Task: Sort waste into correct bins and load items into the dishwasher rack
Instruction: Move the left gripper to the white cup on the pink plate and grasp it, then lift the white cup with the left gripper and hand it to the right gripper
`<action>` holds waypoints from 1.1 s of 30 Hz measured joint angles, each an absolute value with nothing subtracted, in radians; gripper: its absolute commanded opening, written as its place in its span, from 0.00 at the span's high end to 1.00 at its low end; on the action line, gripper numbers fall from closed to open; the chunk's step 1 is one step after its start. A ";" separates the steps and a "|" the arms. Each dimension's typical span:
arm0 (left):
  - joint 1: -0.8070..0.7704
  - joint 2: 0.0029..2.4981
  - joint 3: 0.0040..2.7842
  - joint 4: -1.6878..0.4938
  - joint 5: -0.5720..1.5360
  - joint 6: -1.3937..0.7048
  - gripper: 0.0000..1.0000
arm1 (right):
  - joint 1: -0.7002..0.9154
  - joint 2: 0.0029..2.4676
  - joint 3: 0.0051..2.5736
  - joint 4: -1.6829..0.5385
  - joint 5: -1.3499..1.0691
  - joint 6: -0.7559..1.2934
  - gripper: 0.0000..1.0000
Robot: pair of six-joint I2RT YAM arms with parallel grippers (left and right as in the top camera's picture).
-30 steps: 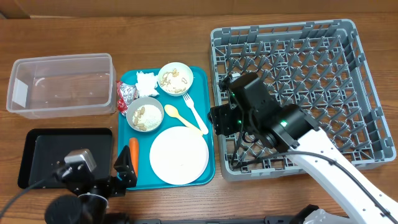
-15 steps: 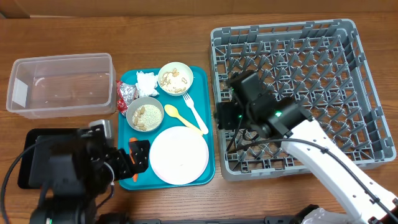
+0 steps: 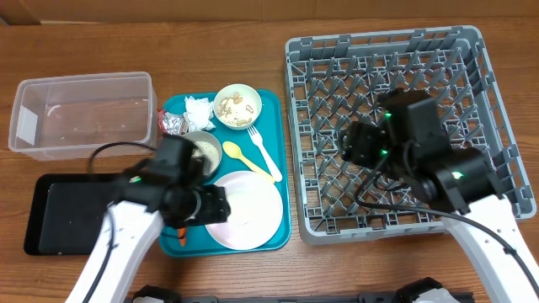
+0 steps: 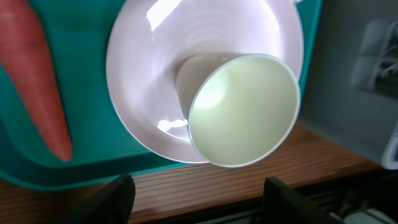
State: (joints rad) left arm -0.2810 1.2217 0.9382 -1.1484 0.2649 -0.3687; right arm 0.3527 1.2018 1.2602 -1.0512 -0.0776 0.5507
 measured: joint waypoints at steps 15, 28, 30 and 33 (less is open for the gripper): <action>-0.367 1.495 0.938 -0.960 0.104 -0.464 0.87 | 0.307 1.197 1.262 -1.124 -0.074 0.553 0.35; -0.367 1.511 1.113 -1.134 0.119 -0.467 0.96 | 0.307 1.197 1.262 -1.166 0.019 0.549 0.27; -0.359 1.507 1.237 -1.214 0.121 -0.452 0.96 | 0.307 1.197 1.262 -1.157 0.003 0.521 0.27; -0.330 1.488 1.372 -1.235 0.162 -0.414 0.96 | 0.306 1.197 1.262 -1.127 -0.069 0.439 0.27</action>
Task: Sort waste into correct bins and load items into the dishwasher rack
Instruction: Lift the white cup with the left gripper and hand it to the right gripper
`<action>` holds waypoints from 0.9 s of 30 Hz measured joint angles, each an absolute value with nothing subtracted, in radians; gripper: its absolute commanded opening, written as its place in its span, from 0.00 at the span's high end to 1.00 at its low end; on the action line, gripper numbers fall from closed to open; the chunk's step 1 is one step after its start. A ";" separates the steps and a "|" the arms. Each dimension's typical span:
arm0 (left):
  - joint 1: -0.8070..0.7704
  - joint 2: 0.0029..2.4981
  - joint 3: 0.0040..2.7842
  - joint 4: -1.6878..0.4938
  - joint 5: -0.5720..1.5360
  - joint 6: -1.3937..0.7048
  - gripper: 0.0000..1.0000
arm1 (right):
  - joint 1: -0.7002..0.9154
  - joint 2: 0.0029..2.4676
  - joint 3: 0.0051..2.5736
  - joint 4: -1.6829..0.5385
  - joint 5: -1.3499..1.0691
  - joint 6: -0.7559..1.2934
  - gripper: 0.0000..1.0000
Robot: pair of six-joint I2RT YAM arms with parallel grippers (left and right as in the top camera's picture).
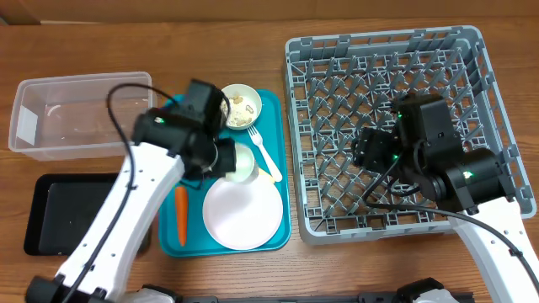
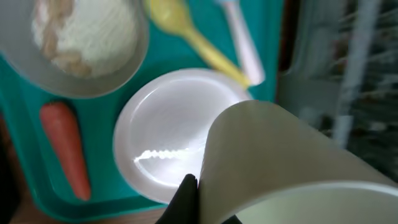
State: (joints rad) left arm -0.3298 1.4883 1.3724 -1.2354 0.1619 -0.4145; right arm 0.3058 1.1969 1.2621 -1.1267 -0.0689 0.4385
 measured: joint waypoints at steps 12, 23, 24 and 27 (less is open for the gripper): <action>-0.084 1.454 1.549 -0.985 0.897 -0.304 0.96 | 0.302 1.197 1.262 -0.766 -0.666 0.205 0.27; -0.094 1.454 1.549 -0.878 1.299 -0.302 0.96 | 0.302 1.197 1.262 -0.471 -0.941 0.170 0.23; -0.100 1.454 1.549 -0.878 1.311 -0.299 0.96 | 0.302 1.197 1.262 -0.447 -0.965 0.160 0.23; -0.117 1.454 1.549 -0.875 1.335 -0.292 0.96 | 0.302 1.197 1.262 -0.399 -1.018 0.148 0.22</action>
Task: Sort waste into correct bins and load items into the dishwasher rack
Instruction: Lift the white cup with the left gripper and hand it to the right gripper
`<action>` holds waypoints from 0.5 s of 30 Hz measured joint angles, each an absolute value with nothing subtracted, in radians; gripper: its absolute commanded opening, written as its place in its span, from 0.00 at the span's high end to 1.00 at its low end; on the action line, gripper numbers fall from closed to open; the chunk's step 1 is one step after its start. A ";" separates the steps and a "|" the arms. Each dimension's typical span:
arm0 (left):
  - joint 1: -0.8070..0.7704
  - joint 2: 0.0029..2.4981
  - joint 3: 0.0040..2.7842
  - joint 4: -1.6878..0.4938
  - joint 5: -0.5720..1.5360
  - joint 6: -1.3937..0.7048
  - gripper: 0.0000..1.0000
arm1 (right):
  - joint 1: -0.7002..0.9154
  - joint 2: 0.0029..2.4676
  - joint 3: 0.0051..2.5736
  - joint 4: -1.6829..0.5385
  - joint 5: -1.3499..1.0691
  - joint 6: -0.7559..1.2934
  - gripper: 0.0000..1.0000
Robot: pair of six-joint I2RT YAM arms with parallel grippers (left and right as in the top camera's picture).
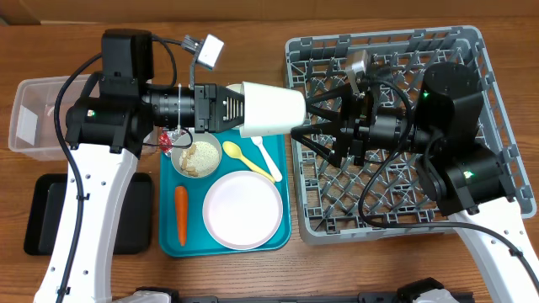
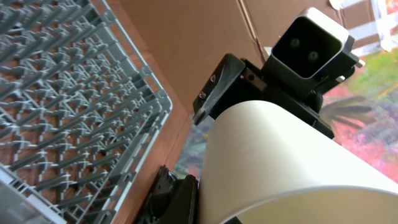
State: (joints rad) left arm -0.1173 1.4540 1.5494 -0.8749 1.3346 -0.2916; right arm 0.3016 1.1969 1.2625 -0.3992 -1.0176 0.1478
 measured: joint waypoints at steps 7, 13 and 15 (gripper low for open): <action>-0.157 1.454 1.549 -0.866 1.354 -0.287 0.96 | 0.302 1.197 1.262 -0.319 -1.089 0.132 0.21; -0.195 1.454 1.549 -0.835 1.362 -0.285 0.96 | 0.302 1.197 1.262 -0.288 -1.162 0.130 0.24; -0.196 1.454 1.549 -0.832 1.371 -0.284 0.96 | 0.301 1.197 1.262 -0.288 -1.171 0.130 0.26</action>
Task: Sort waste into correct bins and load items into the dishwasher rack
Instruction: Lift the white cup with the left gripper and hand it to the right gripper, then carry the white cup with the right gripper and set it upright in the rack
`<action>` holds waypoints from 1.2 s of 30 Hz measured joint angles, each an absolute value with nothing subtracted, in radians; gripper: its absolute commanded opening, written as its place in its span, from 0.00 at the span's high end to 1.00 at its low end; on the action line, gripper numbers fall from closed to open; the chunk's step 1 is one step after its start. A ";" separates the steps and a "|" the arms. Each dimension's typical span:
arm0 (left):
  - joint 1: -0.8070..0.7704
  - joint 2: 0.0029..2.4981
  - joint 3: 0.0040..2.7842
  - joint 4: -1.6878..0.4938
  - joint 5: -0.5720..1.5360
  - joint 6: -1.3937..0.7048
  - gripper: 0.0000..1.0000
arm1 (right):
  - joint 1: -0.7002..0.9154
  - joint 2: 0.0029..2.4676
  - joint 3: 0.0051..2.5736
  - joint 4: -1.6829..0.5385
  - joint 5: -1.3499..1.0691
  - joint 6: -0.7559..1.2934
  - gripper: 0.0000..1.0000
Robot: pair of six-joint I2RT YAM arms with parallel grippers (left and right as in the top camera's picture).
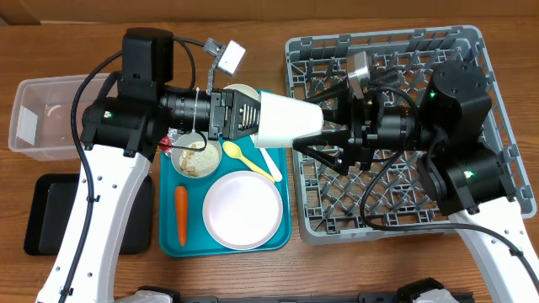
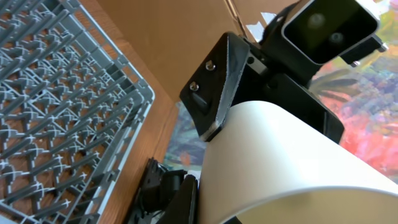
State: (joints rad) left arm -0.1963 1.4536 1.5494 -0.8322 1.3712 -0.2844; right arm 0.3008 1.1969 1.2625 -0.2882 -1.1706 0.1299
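A white paper cup is held on its side, high over the gap between the teal tray and the grey dishwasher rack. My left gripper is shut on its rim end. In the left wrist view the cup fills the lower right, with one left finger against its wall. My right gripper faces it, open, with its fingers on either side of the cup's base. The tray carries a white plate, a carrot, a bowl of food scraps, a yellow spoon and a white fork.
A clear plastic bin stands at the far left, with a black bin in front of it. A second bowl and foil waste at the tray's back are largely hidden under my left arm.
My left gripper has carried the cup a little to the right. The open right gripper, then just clear of the cup's base, now has its fingers either side of it.
The cup first lay on its side on the white plate with my left gripper open over it. Then the left gripper held it just above the tray. Later it was raised level, facing the open right gripper, which now flanks its base.
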 measured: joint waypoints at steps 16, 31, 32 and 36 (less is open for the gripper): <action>-0.197 1.454 1.549 -0.800 1.357 -0.282 0.30 | 0.295 1.196 1.263 -0.297 -1.209 0.173 0.57; -0.068 1.454 1.550 -1.011 1.161 -0.230 0.25 | 0.008 1.010 1.270 -0.764 -0.873 0.188 0.56; -0.062 1.454 1.550 -1.042 1.123 -0.224 0.25 | -0.020 1.001 1.271 -0.826 -0.818 0.186 0.56; -0.059 1.454 1.550 -1.130 0.992 -0.202 0.25 | -0.108 0.987 1.271 -1.077 -0.552 0.219 0.57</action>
State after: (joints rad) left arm -0.0589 1.4536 1.5501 -1.1297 0.9920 -0.2016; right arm -0.1078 0.9867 1.2713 -1.0771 -0.5518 0.2192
